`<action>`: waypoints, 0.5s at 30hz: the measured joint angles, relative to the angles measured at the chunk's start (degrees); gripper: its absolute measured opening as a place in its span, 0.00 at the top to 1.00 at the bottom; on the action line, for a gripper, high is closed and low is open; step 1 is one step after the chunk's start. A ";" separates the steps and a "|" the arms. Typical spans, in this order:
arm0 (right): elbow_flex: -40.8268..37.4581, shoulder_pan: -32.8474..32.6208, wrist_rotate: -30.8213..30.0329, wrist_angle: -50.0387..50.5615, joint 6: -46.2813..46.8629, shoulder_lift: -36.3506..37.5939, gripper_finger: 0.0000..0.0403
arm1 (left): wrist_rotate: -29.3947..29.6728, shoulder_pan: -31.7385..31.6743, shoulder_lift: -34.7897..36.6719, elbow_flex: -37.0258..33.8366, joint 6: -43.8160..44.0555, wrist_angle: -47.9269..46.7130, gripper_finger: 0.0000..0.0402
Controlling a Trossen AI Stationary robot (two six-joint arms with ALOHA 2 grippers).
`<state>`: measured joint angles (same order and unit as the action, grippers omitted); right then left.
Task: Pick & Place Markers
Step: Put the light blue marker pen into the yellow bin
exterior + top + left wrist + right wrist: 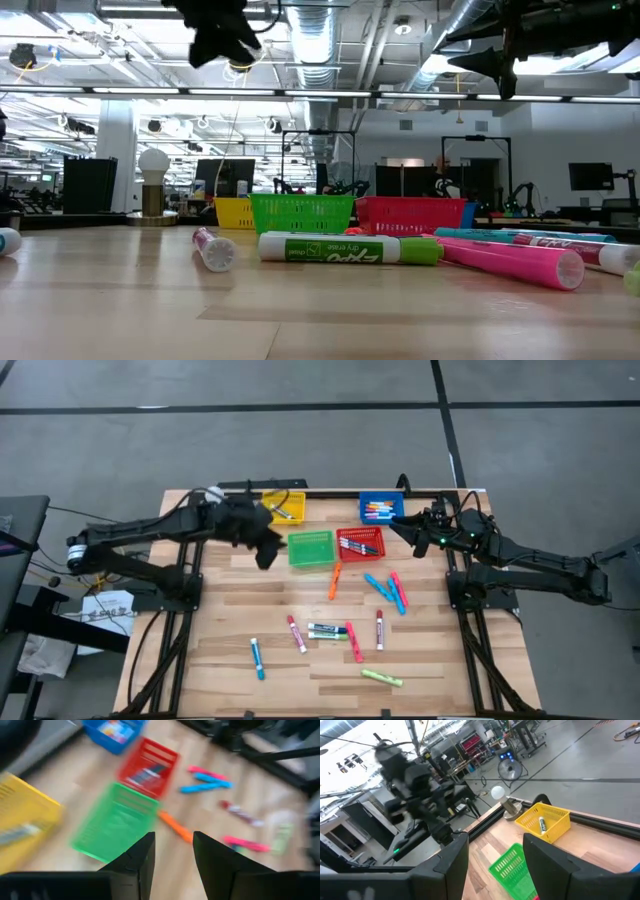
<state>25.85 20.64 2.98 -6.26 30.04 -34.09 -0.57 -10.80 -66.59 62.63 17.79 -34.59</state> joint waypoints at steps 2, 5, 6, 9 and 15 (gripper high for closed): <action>0.00 0.00 -0.02 0.00 0.00 0.00 0.56 | -0.02 3.55 0.45 0.00 6.72 -0.46 0.67; 0.00 0.00 -0.02 0.00 0.00 0.00 0.56 | 0.12 8.40 0.49 0.00 15.77 -0.53 0.67; 0.00 0.00 -0.02 0.00 0.00 0.00 0.56 | 0.09 9.93 0.49 0.00 18.75 -0.60 0.67; 0.00 0.00 -0.02 0.02 0.00 0.00 0.56 | 0.10 14.44 0.53 -0.47 28.14 -0.46 0.67; 0.00 0.00 -0.02 0.07 -0.02 -0.02 0.56 | 0.12 23.24 0.51 -4.70 53.13 -0.49 0.67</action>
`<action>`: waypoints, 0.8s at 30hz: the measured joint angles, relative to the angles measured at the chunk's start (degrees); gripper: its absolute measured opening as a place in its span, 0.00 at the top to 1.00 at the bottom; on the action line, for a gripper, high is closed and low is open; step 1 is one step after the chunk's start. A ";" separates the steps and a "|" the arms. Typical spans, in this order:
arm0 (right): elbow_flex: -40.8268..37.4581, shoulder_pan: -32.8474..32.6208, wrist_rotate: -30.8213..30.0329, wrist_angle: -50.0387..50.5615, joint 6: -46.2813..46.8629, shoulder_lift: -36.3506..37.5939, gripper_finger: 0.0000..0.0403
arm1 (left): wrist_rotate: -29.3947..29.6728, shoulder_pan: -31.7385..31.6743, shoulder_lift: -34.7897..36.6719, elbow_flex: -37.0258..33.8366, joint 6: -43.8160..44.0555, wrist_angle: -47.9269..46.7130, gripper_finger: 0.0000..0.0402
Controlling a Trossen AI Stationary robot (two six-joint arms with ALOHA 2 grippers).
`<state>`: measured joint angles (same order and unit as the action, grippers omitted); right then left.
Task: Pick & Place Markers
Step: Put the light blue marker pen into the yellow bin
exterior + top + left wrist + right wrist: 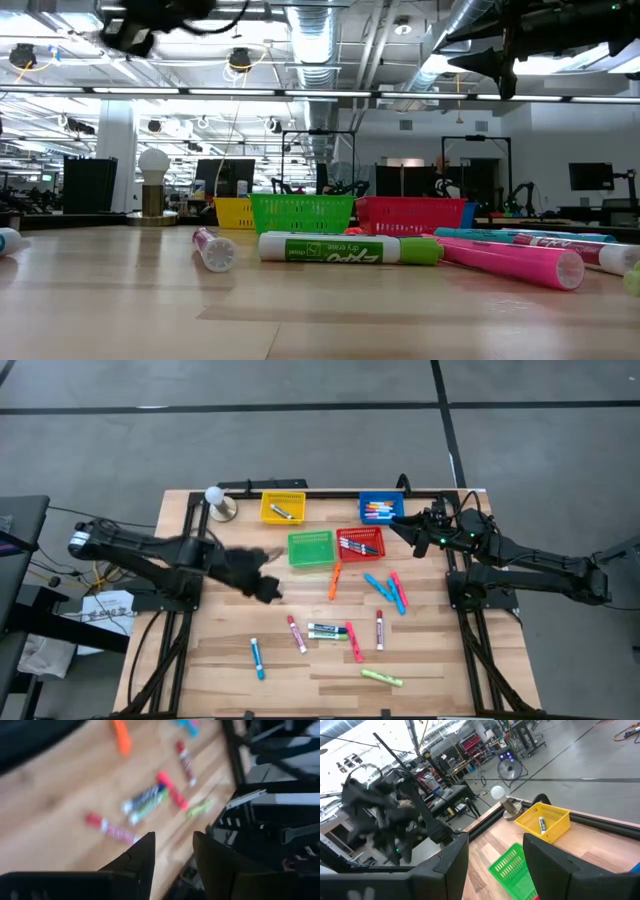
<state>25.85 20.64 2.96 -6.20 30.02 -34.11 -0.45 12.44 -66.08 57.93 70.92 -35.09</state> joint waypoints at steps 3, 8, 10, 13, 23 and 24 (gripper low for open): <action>0.00 0.00 0.00 0.17 0.00 0.00 0.55 | -0.02 5.17 -0.05 -3.61 11.14 -0.22 0.67; 0.00 0.00 0.00 0.17 0.00 0.00 0.55 | -0.02 14.27 -0.07 -9.67 31.30 -0.14 0.67; 0.00 0.00 0.00 0.17 0.00 0.00 0.55 | 0.51 17.71 -0.07 -11.65 38.28 0.00 0.67; 0.00 0.00 0.00 0.18 0.00 0.00 0.55 | 1.59 21.92 -0.07 -14.30 46.77 0.48 0.67; 0.00 0.00 0.00 0.22 0.00 0.00 0.55 | 2.37 25.95 -6.88 -15.65 54.03 7.25 0.67; 0.00 0.00 0.00 0.20 0.00 0.00 0.55 | 2.38 25.95 -8.22 -15.65 54.02 8.61 0.67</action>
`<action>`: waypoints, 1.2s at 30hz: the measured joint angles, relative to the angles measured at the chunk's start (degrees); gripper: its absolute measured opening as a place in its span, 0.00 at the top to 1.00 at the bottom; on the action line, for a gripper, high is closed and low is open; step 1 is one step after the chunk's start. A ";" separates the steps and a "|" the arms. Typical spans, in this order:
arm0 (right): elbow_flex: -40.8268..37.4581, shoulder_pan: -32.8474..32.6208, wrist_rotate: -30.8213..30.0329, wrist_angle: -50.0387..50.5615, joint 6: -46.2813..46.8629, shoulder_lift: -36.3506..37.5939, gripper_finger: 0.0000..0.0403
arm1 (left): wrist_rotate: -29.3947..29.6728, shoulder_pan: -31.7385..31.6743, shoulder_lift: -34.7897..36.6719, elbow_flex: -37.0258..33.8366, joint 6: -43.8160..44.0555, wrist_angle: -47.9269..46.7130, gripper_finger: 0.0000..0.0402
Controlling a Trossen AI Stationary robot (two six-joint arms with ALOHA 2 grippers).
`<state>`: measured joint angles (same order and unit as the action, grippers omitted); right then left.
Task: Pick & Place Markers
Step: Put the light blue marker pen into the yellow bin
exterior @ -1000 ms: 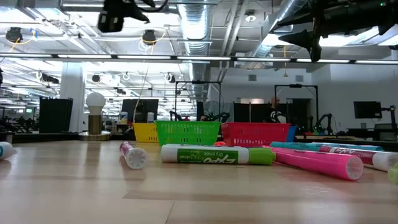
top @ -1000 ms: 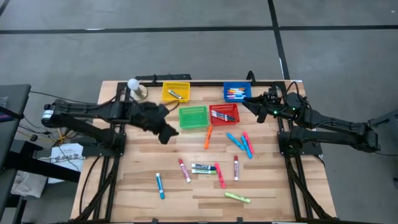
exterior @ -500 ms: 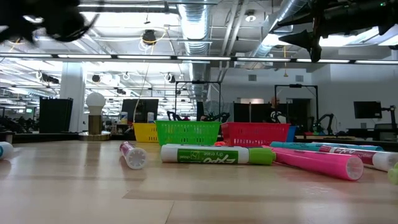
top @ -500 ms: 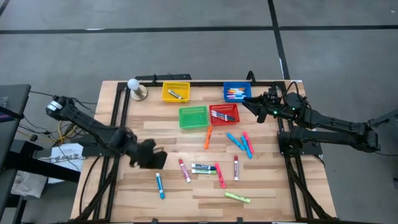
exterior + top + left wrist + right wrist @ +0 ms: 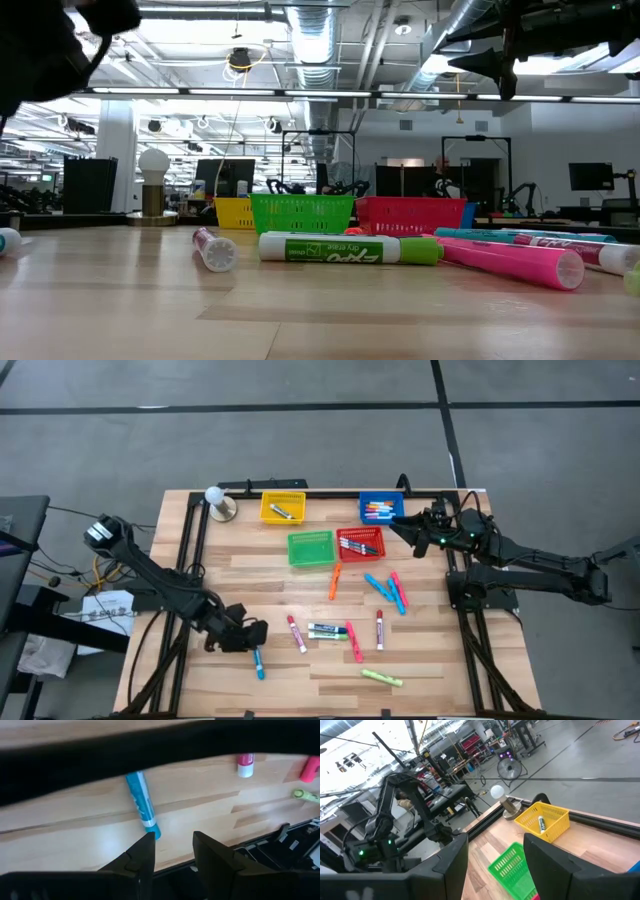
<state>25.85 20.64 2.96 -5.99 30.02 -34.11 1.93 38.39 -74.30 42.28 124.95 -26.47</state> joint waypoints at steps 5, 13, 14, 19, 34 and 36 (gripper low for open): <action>0.00 0.00 0.00 0.01 0.00 0.00 0.56 | -1.65 -0.02 -5.61 0.00 0.07 2.62 0.67; 0.00 0.00 -0.01 0.01 0.00 0.00 0.56 | -2.08 0.00 -9.38 0.00 1.05 5.59 0.67; 0.00 0.00 -0.01 0.01 0.00 0.00 0.56 | -2.12 0.00 -9.78 0.00 1.11 5.61 0.67; 0.00 0.00 -0.01 0.01 0.00 0.00 0.56 | -2.61 0.00 -12.06 0.02 1.76 6.71 0.67; 0.00 0.00 -0.02 -0.01 0.00 0.00 0.55 | -5.40 -0.02 -16.58 0.04 2.03 7.77 0.67; 0.00 0.01 -0.02 0.00 0.00 0.00 0.55 | -5.42 -0.02 -17.31 0.04 2.03 7.74 0.67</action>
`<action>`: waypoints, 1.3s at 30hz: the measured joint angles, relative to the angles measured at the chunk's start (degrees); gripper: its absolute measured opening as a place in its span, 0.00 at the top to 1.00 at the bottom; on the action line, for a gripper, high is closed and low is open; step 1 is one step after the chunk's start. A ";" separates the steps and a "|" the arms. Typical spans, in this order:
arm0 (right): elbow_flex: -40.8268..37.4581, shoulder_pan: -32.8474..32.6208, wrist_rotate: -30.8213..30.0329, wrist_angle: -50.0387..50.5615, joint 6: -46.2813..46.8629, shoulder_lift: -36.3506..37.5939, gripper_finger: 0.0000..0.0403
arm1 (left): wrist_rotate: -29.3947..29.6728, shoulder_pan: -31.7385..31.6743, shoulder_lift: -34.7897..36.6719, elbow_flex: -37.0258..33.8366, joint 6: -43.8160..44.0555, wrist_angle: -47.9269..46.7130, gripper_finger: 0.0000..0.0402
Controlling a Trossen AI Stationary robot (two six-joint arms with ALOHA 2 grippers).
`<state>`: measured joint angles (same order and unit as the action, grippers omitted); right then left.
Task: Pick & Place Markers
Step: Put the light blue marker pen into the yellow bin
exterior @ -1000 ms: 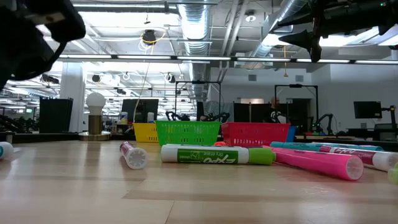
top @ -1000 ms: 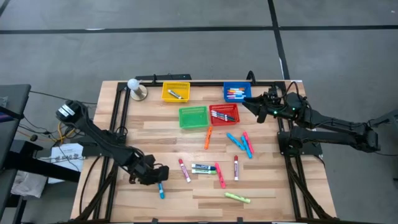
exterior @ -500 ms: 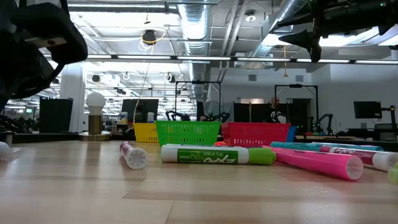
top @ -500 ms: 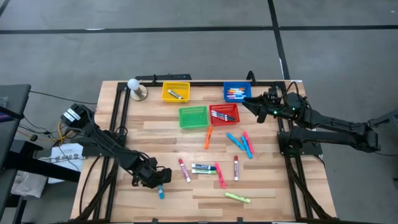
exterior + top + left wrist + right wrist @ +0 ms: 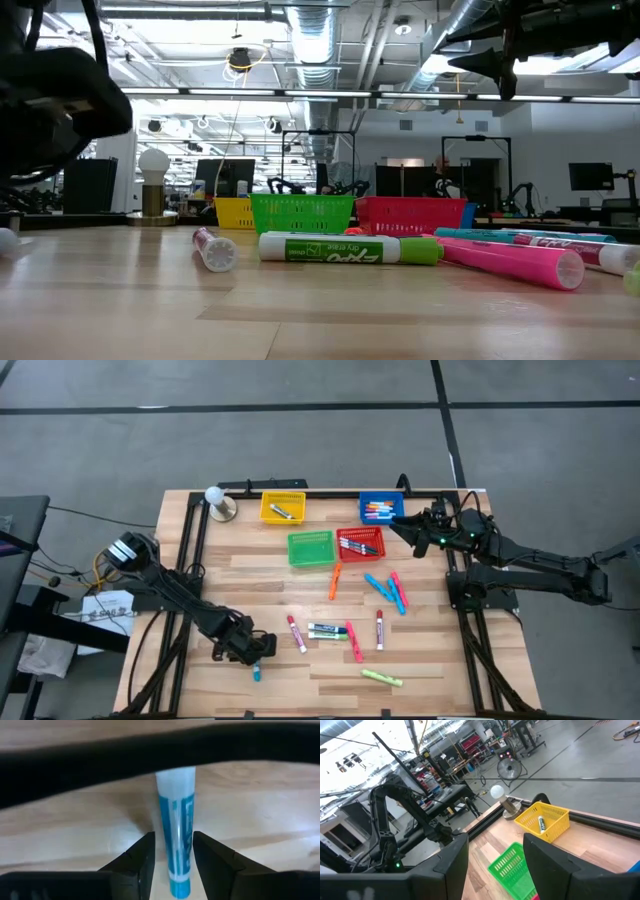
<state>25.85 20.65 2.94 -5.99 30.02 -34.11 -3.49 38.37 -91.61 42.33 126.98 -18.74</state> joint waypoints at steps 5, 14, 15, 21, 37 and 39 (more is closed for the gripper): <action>0.00 -0.01 0.00 0.00 0.00 0.00 0.56 | -0.47 -0.02 -1.67 0.27 -0.03 0.52 0.67; 0.00 -0.01 0.00 0.01 0.00 0.00 0.55 | -1.44 -0.03 -2.65 0.24 -0.20 0.38 0.77; 0.00 -0.01 0.00 0.00 0.00 0.00 0.55 | -1.35 -0.02 -2.65 0.20 -0.23 0.31 0.80; 0.00 -0.01 0.00 0.01 0.00 0.00 0.55 | -1.03 -0.04 -2.67 0.16 -0.50 -0.05 0.84; 0.00 0.01 0.00 0.01 0.00 0.00 0.55 | 19.25 -6.42 11.44 -0.22 -19.43 -2.80 0.84; 0.00 0.01 0.00 -0.01 0.00 0.00 0.56 | 23.18 -8.23 15.42 -0.22 -26.31 -3.00 0.84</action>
<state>25.85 20.67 2.94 -6.00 30.02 -34.11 19.69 30.14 -76.19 42.11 100.67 -21.74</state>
